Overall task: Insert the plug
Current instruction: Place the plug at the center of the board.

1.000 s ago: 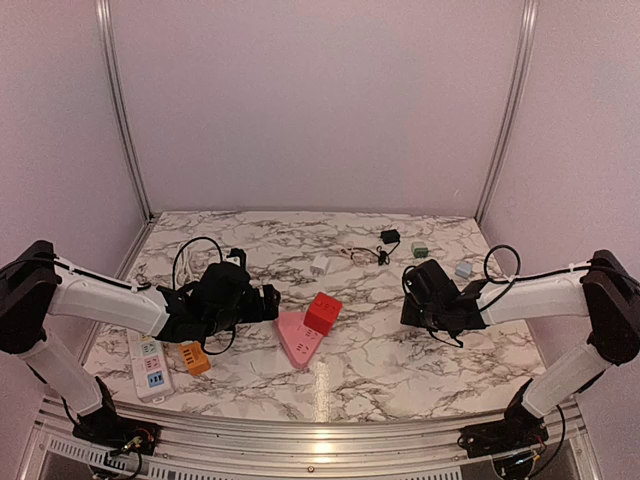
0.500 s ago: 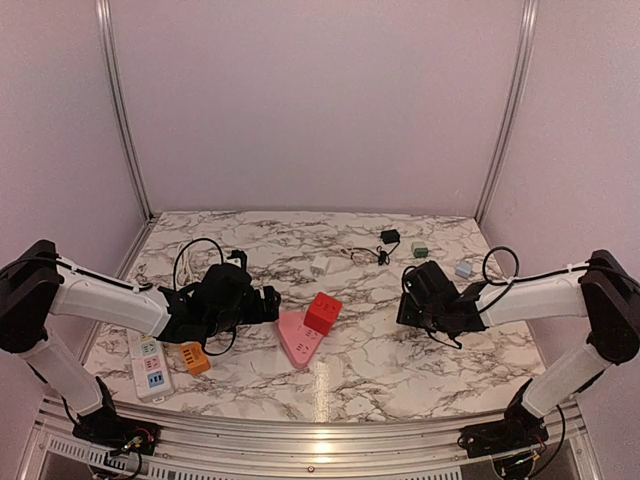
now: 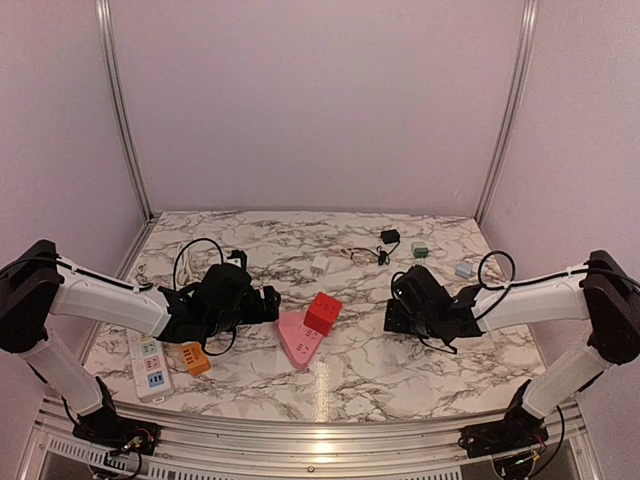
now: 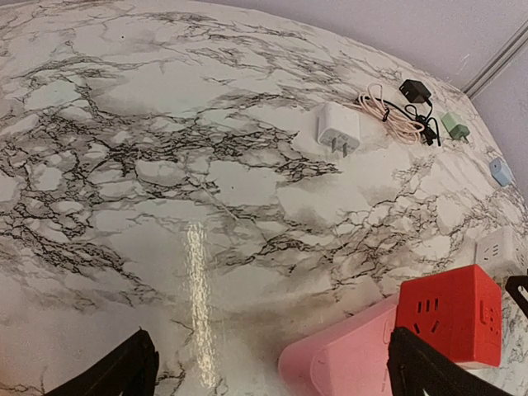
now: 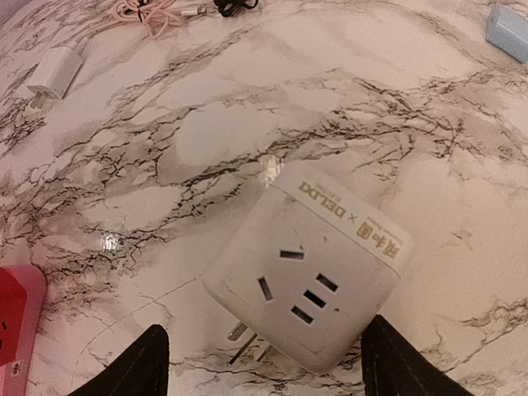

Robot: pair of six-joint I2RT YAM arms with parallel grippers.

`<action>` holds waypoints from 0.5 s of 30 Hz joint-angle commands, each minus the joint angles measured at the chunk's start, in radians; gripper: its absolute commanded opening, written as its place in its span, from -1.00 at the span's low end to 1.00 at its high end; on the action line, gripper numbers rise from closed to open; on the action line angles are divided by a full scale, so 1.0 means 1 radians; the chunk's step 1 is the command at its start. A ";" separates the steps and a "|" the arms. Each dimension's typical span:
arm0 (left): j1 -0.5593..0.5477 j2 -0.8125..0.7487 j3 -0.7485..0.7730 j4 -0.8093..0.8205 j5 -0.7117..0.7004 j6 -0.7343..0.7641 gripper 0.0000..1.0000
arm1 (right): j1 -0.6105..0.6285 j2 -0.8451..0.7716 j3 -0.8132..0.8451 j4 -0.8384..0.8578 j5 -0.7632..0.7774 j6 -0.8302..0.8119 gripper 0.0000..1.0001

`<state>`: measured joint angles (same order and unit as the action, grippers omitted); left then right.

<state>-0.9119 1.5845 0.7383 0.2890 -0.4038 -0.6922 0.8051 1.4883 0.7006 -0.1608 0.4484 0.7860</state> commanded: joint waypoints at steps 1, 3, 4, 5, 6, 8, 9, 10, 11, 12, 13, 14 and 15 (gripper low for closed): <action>-0.004 0.017 0.009 0.028 -0.015 -0.002 0.98 | 0.024 0.021 0.049 0.019 -0.033 0.009 0.47; -0.005 0.015 0.005 0.030 -0.015 0.000 0.98 | 0.031 0.031 0.049 0.046 -0.058 0.005 0.47; -0.005 0.012 0.003 0.030 -0.017 0.001 0.98 | 0.040 0.033 0.051 0.062 -0.068 -0.004 0.47; -0.005 0.007 0.002 0.030 -0.019 0.004 0.98 | 0.048 0.034 0.054 0.081 -0.077 -0.017 0.47; -0.005 0.004 -0.003 0.030 -0.021 0.005 0.98 | 0.060 0.035 0.057 0.098 -0.085 -0.035 0.48; -0.004 -0.003 -0.008 0.032 -0.028 0.007 0.98 | 0.070 0.040 0.069 0.131 -0.116 -0.080 0.49; -0.005 -0.003 -0.009 0.032 -0.029 0.007 0.98 | 0.071 0.047 0.073 0.143 -0.128 -0.102 0.49; -0.005 -0.003 -0.009 0.032 -0.028 0.007 0.98 | 0.070 0.052 0.079 0.149 -0.133 -0.120 0.50; -0.005 -0.004 -0.010 0.032 -0.027 0.007 0.98 | 0.070 0.056 0.088 0.143 -0.135 -0.138 0.50; -0.005 -0.005 -0.009 0.032 -0.027 0.008 0.98 | 0.070 0.054 0.093 0.140 -0.138 -0.151 0.50; -0.004 -0.004 -0.010 0.032 -0.026 0.007 0.98 | 0.070 0.049 0.094 0.142 -0.144 -0.164 0.50; -0.005 -0.006 -0.012 0.032 -0.027 0.007 0.98 | 0.070 0.038 0.095 0.144 -0.146 -0.173 0.50; -0.005 -0.007 -0.013 0.032 -0.029 0.008 0.98 | 0.069 0.022 0.093 0.142 -0.143 -0.183 0.51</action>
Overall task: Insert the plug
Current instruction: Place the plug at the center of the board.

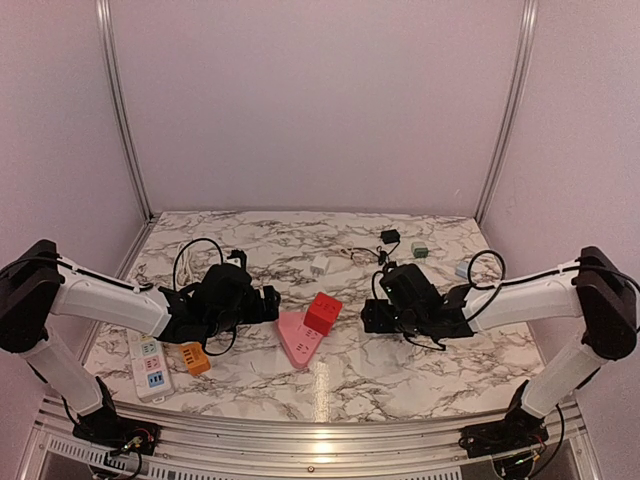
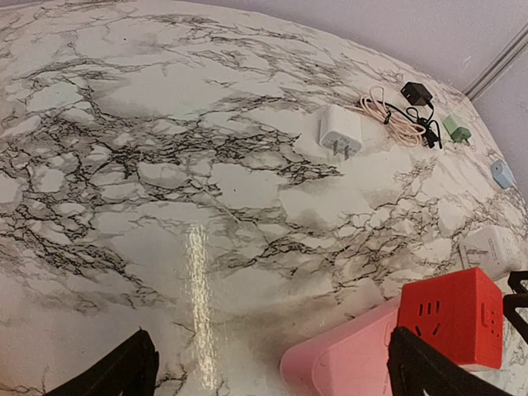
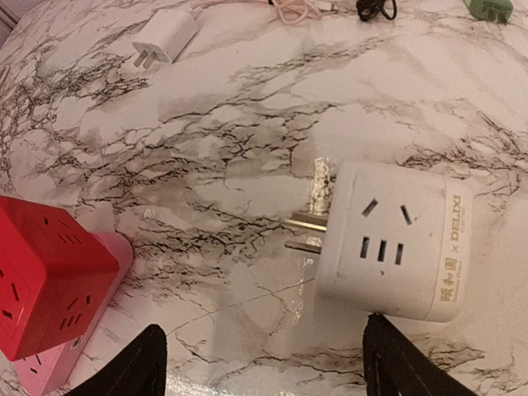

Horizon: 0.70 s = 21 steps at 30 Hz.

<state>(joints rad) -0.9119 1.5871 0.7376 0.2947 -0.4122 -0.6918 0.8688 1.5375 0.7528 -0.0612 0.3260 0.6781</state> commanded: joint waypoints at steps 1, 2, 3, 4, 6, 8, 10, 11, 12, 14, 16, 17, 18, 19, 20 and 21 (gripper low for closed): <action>-0.005 -0.011 -0.015 0.026 -0.020 0.009 0.98 | 0.006 -0.044 0.039 0.039 -0.015 -0.088 0.52; -0.005 -0.013 -0.015 0.027 -0.022 0.009 0.98 | 0.006 -0.063 0.038 0.035 -0.005 -0.106 0.52; -0.005 -0.013 -0.017 0.027 -0.022 0.010 0.98 | 0.006 -0.081 0.039 0.026 0.006 -0.125 0.53; -0.004 -0.013 -0.017 0.027 -0.023 0.009 0.98 | 0.002 -0.096 0.040 0.018 0.016 -0.145 0.54; -0.004 -0.012 -0.016 0.028 -0.021 0.008 0.98 | -0.011 -0.120 0.045 -0.002 0.042 -0.182 0.57; -0.004 -0.010 -0.015 0.030 -0.018 0.008 0.98 | -0.045 -0.137 0.044 -0.014 0.053 -0.207 0.58; -0.005 -0.008 -0.015 0.032 -0.015 0.007 0.98 | -0.118 -0.155 0.024 -0.004 0.027 -0.216 0.59; -0.005 -0.008 -0.016 0.032 -0.014 0.007 0.98 | -0.151 -0.162 0.012 0.011 0.007 -0.220 0.58; -0.005 -0.008 -0.016 0.033 -0.012 0.006 0.98 | -0.183 -0.168 0.001 0.031 -0.011 -0.227 0.58; -0.005 -0.008 -0.018 0.034 -0.009 0.005 0.98 | -0.241 -0.158 -0.011 0.081 -0.059 -0.256 0.59; -0.005 -0.010 -0.019 0.034 -0.008 0.005 0.98 | -0.294 -0.121 -0.001 0.115 -0.122 -0.292 0.59; -0.005 -0.011 -0.021 0.034 -0.008 0.004 0.98 | -0.318 -0.097 0.008 0.124 -0.154 -0.305 0.60; -0.006 -0.012 -0.022 0.034 -0.007 0.003 0.98 | -0.335 -0.071 0.022 0.131 -0.192 -0.319 0.60; -0.006 -0.014 -0.023 0.034 -0.007 0.003 0.98 | -0.350 -0.047 0.034 0.140 -0.226 -0.331 0.60; -0.007 -0.016 -0.026 0.034 -0.007 0.002 0.98 | -0.362 -0.021 0.043 0.155 -0.261 -0.342 0.61; -0.006 -0.017 -0.028 0.034 -0.007 0.001 0.98 | -0.369 0.001 0.051 0.175 -0.294 -0.356 0.61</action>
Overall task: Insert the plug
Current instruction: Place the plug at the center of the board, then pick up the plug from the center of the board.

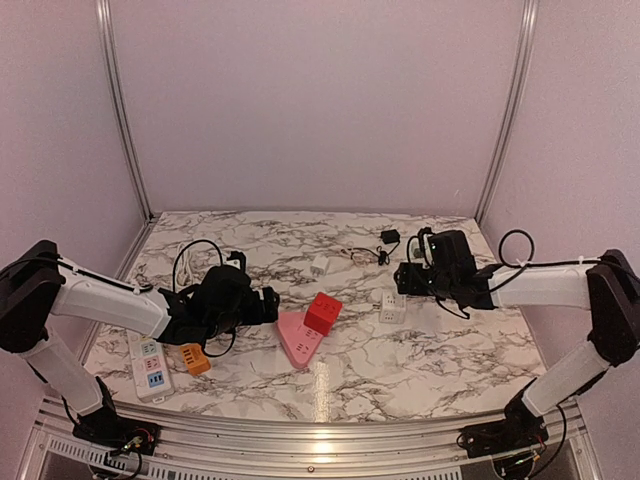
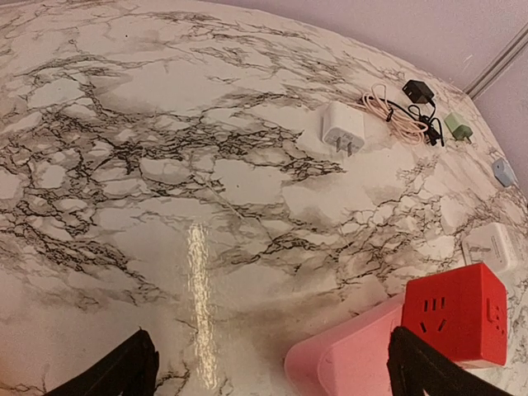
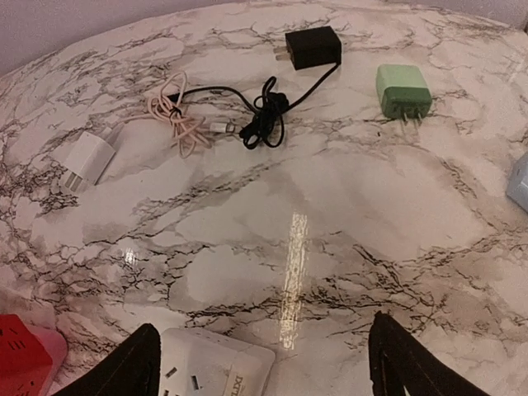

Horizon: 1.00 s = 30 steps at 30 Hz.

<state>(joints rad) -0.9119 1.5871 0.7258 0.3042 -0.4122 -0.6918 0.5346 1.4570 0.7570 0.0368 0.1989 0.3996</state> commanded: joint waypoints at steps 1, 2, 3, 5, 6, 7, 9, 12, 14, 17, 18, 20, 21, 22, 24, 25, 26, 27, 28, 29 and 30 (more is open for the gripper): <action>-0.006 -0.019 -0.018 0.024 -0.007 0.001 0.98 | -0.039 0.099 0.052 0.092 -0.185 -0.086 0.61; -0.006 -0.021 -0.020 0.024 -0.008 0.000 0.98 | -0.042 0.116 0.053 0.113 -0.235 -0.096 0.62; -0.007 -0.023 -0.024 0.024 -0.008 0.000 0.98 | -0.044 0.127 0.053 0.130 -0.263 -0.102 0.62; -0.006 -0.029 -0.025 0.024 -0.010 0.001 0.98 | -0.045 0.143 0.052 0.153 -0.319 -0.109 0.63; -0.006 -0.032 -0.027 0.024 -0.011 0.001 0.98 | -0.046 0.146 0.051 0.162 -0.345 -0.110 0.63; -0.007 -0.034 -0.028 0.024 -0.014 0.003 0.98 | -0.046 0.145 0.045 0.171 -0.368 -0.112 0.62; -0.007 -0.034 -0.029 0.024 -0.016 0.005 0.98 | -0.045 0.136 0.028 0.184 -0.399 -0.113 0.63; -0.006 -0.028 -0.023 0.024 -0.015 0.008 0.98 | -0.045 0.111 -0.005 0.189 -0.434 -0.117 0.63; -0.007 -0.017 -0.015 0.024 -0.010 0.009 0.98 | -0.046 0.101 -0.022 0.187 -0.464 -0.126 0.63; -0.007 0.000 0.001 0.024 -0.005 0.012 0.98 | -0.046 0.094 -0.039 0.171 -0.495 -0.142 0.62; -0.006 0.006 0.007 0.024 -0.001 0.013 0.98 | -0.046 0.093 -0.044 0.167 -0.496 -0.145 0.62; -0.006 0.016 0.019 0.024 0.003 0.014 0.98 | -0.045 0.092 -0.049 0.158 -0.495 -0.147 0.62; -0.006 0.018 0.023 0.024 0.006 0.014 0.98 | -0.045 0.091 -0.050 0.154 -0.499 -0.148 0.62; -0.006 0.020 0.026 0.024 0.008 0.015 0.98 | -0.046 0.090 -0.050 0.151 -0.508 -0.147 0.62; -0.006 0.019 0.028 0.024 0.008 0.019 0.98 | -0.047 0.080 -0.053 0.147 -0.526 -0.141 0.61; -0.007 0.017 0.027 0.024 0.007 0.020 0.98 | -0.045 0.071 -0.057 0.145 -0.532 -0.137 0.61; -0.007 0.015 0.027 0.024 0.004 0.021 0.98 | -0.045 0.062 -0.061 0.145 -0.540 -0.131 0.61; -0.007 0.012 0.026 0.024 0.001 0.021 0.98 | -0.045 0.051 -0.067 0.145 -0.545 -0.125 0.61; -0.006 0.011 0.024 0.023 0.000 0.024 0.98 | -0.045 0.041 -0.074 0.143 -0.551 -0.122 0.61; -0.006 0.011 0.023 0.023 -0.002 0.023 0.98 | -0.045 0.034 -0.076 0.137 -0.555 -0.119 0.61; -0.007 0.012 0.023 0.024 -0.002 0.022 0.98 | -0.044 0.027 -0.077 0.127 -0.560 -0.119 0.61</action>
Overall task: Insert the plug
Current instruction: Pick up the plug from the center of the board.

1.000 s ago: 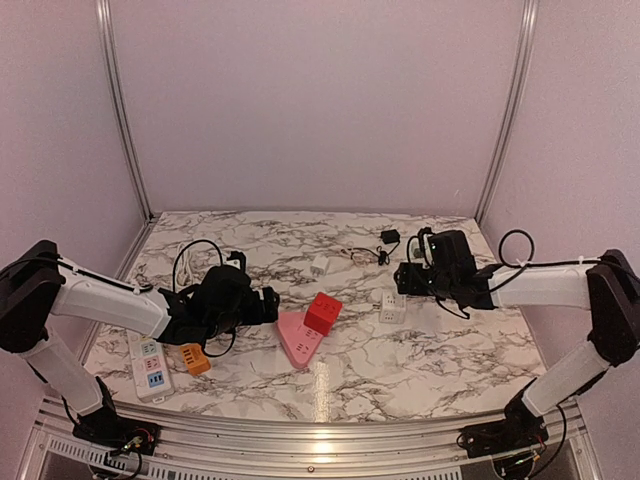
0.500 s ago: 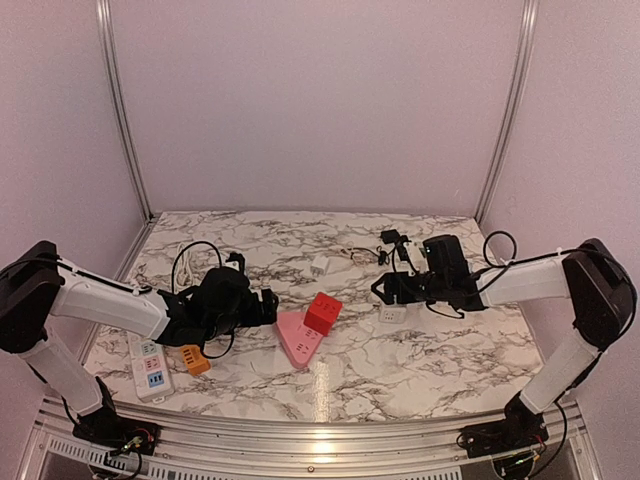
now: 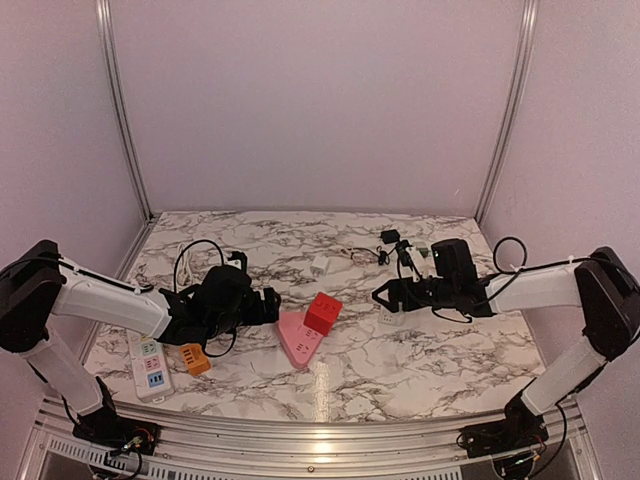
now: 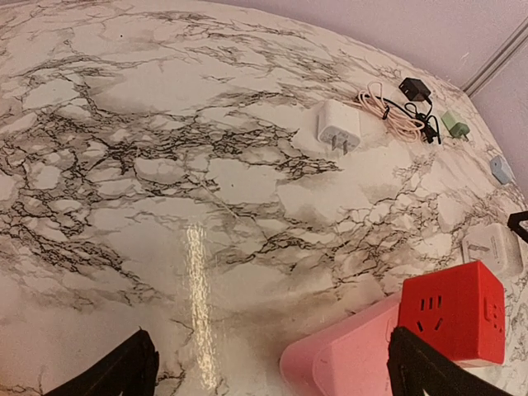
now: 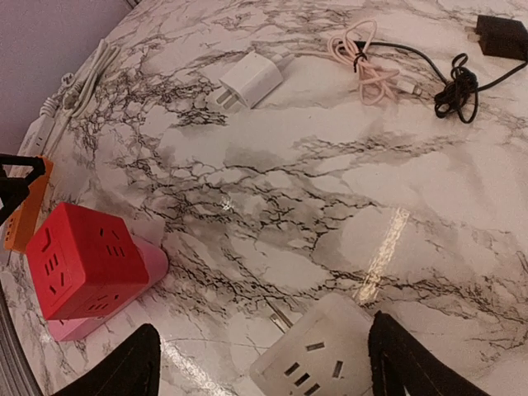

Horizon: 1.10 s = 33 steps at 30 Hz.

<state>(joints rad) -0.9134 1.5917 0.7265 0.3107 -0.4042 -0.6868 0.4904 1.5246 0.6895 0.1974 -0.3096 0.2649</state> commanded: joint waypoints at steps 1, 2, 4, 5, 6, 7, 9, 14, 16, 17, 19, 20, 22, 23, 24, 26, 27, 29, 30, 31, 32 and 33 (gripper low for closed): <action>-0.005 0.009 0.023 0.016 -0.009 0.016 0.98 | 0.000 -0.047 -0.010 -0.041 -0.057 0.016 0.61; -0.005 0.012 0.025 0.017 -0.008 0.014 0.98 | 0.002 -0.054 -0.013 -0.047 -0.060 0.017 0.61; -0.005 0.019 0.028 0.018 -0.003 0.011 0.98 | 0.002 -0.072 -0.019 -0.053 -0.062 0.014 0.61; -0.004 0.023 0.030 0.018 -0.001 0.008 0.98 | 0.001 -0.079 -0.024 -0.054 -0.054 0.010 0.61; -0.006 0.027 0.032 0.018 0.003 0.008 0.98 | 0.002 -0.083 -0.023 -0.059 -0.042 0.004 0.62; -0.006 0.034 0.035 0.018 0.005 0.006 0.98 | 0.001 -0.085 -0.020 -0.063 -0.027 0.000 0.62; -0.008 0.041 0.041 0.018 0.009 0.005 0.98 | 0.000 -0.078 -0.014 -0.068 0.015 -0.006 0.64; -0.010 0.045 0.043 0.018 0.008 0.003 0.98 | -0.004 -0.023 0.020 -0.049 0.084 -0.008 0.66; -0.012 0.039 0.035 0.018 0.006 0.003 0.98 | -0.008 0.010 0.029 -0.031 0.075 -0.003 0.66; -0.011 0.034 0.030 0.018 0.001 0.003 0.98 | -0.011 0.024 0.034 -0.024 0.069 -0.001 0.66; -0.012 0.023 0.018 0.018 -0.007 0.004 0.98 | -0.017 0.045 0.034 -0.008 0.049 0.005 0.66; -0.013 0.017 0.013 0.018 -0.012 0.005 0.98 | -0.017 0.049 0.030 0.001 0.037 0.007 0.66; -0.011 0.007 0.001 0.018 -0.021 0.008 0.98 | -0.017 0.046 0.011 0.016 0.009 0.011 0.66; -0.011 0.003 -0.003 0.018 -0.025 0.010 0.98 | -0.016 0.041 -0.002 0.028 -0.004 0.014 0.66; -0.011 0.002 -0.006 0.018 -0.028 0.010 0.98 | -0.016 0.034 -0.014 0.034 -0.016 0.016 0.66; -0.011 0.003 -0.009 0.018 -0.030 0.009 0.98 | -0.017 0.020 -0.034 0.036 -0.033 0.017 0.66; -0.013 0.008 -0.005 0.018 -0.029 0.008 0.98 | -0.017 0.014 -0.043 0.033 -0.040 0.018 0.66; -0.012 0.019 0.003 0.018 -0.024 0.007 0.98 | -0.016 -0.004 -0.056 0.027 -0.054 0.024 0.66; -0.012 0.025 0.008 0.019 -0.019 0.006 0.98 | -0.016 -0.011 -0.064 0.028 -0.063 0.029 0.65; -0.011 0.029 0.012 0.020 -0.016 0.007 0.98 | -0.017 -0.020 -0.073 0.031 -0.068 0.034 0.65; -0.012 0.033 0.015 0.021 -0.014 0.006 0.98 | -0.016 -0.027 -0.081 0.032 -0.071 0.039 0.65; -0.012 0.035 0.017 0.022 -0.012 0.005 0.98 | -0.017 -0.032 -0.087 0.030 -0.072 0.041 0.65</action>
<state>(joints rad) -0.9226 1.6196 0.7307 0.3115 -0.4118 -0.6880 0.4747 1.5215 0.6342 0.2474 -0.3325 0.2745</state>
